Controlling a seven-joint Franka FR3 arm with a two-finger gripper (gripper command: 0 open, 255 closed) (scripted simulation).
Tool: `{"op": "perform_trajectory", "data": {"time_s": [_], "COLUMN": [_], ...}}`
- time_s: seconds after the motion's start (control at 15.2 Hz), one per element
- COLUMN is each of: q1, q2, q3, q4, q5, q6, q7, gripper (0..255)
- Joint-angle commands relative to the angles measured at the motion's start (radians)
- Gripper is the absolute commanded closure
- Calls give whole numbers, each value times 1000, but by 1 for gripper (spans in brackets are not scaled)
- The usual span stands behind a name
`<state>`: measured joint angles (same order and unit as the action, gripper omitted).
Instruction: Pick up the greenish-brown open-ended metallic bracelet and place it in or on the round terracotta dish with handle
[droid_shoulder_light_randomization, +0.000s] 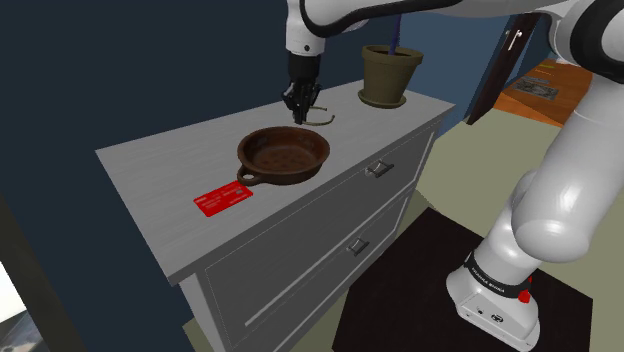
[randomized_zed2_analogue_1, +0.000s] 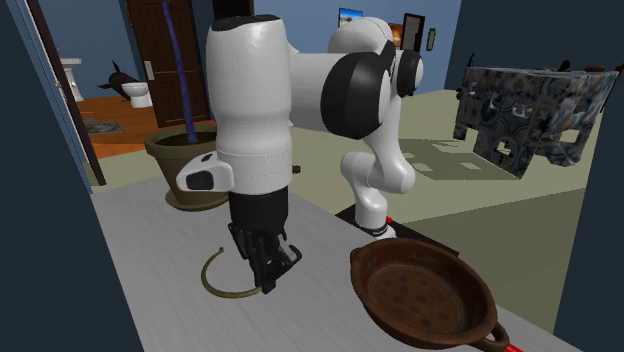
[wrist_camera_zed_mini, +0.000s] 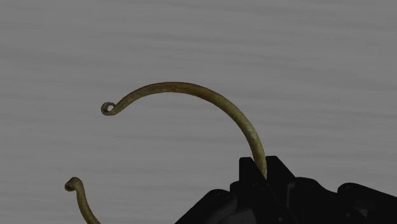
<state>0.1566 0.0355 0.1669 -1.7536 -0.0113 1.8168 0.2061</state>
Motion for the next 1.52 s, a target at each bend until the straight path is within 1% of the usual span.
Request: {"op": "perform_trajectory", "data": {"time_s": [0.0, 0.07, 0.92, 1.45], "q1": [-3, -3, -1, 3], "q2": [11, 27, 44, 79], "q3": [-4, -3, -1, 1], "q4": [-14, 19, 216, 372], "q5": [-3, -6, -9, -15], "q6": [-8, -25, -205, -326], "q7": [0, 1, 1, 4], "gripper": [255, 255, 255, 255]}}
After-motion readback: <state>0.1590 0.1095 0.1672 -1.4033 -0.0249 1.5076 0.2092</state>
